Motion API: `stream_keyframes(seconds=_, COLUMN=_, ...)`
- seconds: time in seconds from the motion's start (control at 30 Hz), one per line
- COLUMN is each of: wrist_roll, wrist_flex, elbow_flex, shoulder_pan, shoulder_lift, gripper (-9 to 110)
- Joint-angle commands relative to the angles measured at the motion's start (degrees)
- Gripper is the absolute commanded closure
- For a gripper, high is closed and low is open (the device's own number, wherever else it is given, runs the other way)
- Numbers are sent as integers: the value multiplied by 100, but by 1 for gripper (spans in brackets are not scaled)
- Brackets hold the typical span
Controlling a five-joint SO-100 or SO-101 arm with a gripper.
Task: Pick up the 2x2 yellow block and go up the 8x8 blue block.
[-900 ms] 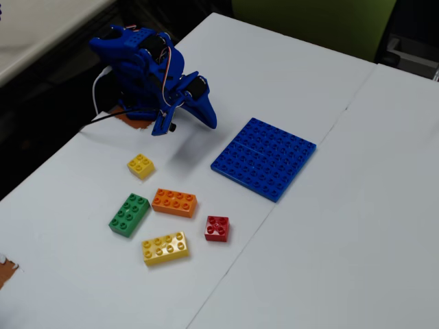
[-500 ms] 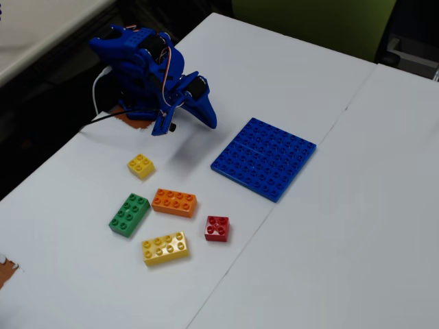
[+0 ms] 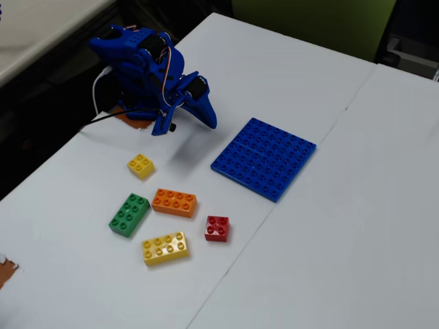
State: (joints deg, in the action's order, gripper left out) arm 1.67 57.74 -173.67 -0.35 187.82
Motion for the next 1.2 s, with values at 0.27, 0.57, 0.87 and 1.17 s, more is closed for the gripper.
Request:
stream_keyframes(seconds=0.27, wrist_roll=-53, wrist_flex=9, elbow_flex=0, shoulder_pan=9, shoulder_lift=237, gripper=101)
stream_keyframes(seconds=0.57, wrist_roll=-97, wrist_flex=0, elbow_flex=-9, shoulder_pan=97, shoulder_lift=255, gripper=101)
stream_keyframes(seconds=0.87, wrist_roll=-2654, wrist_flex=-193, elbow_flex=-18, shoulder_pan=-176, shoulder_lift=255, gripper=101)
stream_keyframes(seconds=1.17, wrist_roll=-7365, wrist_flex=-1002, elbow_flex=-53, shoulder_pan=-176, shoulder_lift=255, gripper=101)
